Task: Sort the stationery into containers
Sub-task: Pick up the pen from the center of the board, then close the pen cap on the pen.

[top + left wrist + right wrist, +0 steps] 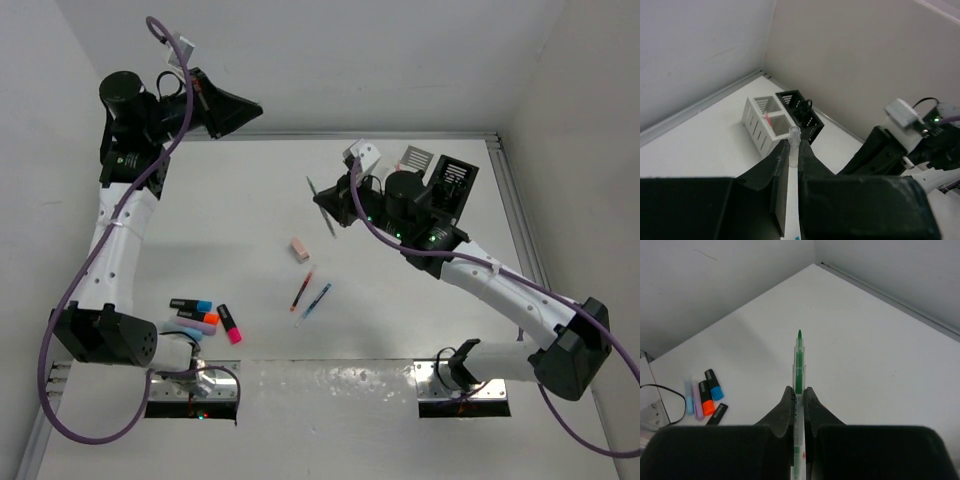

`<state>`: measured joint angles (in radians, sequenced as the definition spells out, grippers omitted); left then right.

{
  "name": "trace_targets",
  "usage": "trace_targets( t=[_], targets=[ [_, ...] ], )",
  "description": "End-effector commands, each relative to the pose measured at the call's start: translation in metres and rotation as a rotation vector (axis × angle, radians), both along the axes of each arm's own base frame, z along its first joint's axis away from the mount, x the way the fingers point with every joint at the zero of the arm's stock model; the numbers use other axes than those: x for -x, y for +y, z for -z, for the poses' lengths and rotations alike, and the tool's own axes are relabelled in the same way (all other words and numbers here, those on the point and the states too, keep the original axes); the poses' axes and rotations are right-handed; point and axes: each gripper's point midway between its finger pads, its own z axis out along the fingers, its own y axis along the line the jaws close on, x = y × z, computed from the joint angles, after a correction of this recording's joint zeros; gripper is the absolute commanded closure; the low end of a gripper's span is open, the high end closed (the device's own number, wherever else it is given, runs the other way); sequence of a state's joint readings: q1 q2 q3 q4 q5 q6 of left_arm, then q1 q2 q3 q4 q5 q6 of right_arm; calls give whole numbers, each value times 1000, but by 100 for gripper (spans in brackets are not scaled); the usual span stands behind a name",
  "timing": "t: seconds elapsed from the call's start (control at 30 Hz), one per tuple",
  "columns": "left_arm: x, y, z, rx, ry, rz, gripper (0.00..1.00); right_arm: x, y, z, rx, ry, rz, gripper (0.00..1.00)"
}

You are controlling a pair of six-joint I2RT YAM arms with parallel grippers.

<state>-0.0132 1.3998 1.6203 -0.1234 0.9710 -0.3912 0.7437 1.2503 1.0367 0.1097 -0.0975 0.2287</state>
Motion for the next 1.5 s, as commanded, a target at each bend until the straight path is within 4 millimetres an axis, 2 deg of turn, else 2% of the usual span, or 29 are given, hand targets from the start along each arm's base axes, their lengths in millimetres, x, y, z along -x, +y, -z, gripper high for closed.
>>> trace_targets(
  t=[0.0, 0.17, 0.2, 0.23, 0.33, 0.5, 0.57, 0.6, 0.63, 0.67, 0.73, 0.83, 1.07, 1.47],
  targets=[
    [25, -14, -59, 51, -223, 32, 100, -5, 12, -36, -119, -64, -63, 100],
    [29, -37, -52, 70, -249, 109, 100, -9, 12, -64, -238, -103, -66, 100],
    [28, -47, -42, 84, -216, 138, 100, -10, 11, -63, -254, -98, -59, 100],
    [29, -51, -40, 89, -216, 153, 100, -11, 9, -73, -299, -123, -53, 100],
    [26, -70, -24, 88, -199, 200, 100, -12, 5, -88, -404, -133, -36, 100],
    [19, -89, -13, 116, -207, 264, 100, -10, 3, -93, -473, -161, -40, 100],
    [18, -90, -18, 145, -227, 272, 100, -12, 2, -90, -477, -161, -29, 100],
    [14, -90, -9, 162, -202, 269, 100, -13, 2, -88, -478, -159, -25, 100],
    [16, -87, -15, 200, -223, 265, 100, -16, 2, -88, -483, -163, -13, 100],
    [13, -85, -7, 214, -207, 250, 100, -17, 2, -87, -486, -161, -9, 100],
    [8, -78, -6, 221, -224, 225, 100, -20, 4, -85, -487, -156, -4, 100],
    [3, -79, 2, 216, -219, 226, 100, -29, 5, -85, -486, -159, 13, 100],
    [7, -78, 13, 207, -208, 222, 100, -50, 4, -81, -483, -143, 47, 100],
    [-2, -74, 28, 238, -138, 178, 100, -52, 13, -79, -475, -123, 23, 100]
  ],
)
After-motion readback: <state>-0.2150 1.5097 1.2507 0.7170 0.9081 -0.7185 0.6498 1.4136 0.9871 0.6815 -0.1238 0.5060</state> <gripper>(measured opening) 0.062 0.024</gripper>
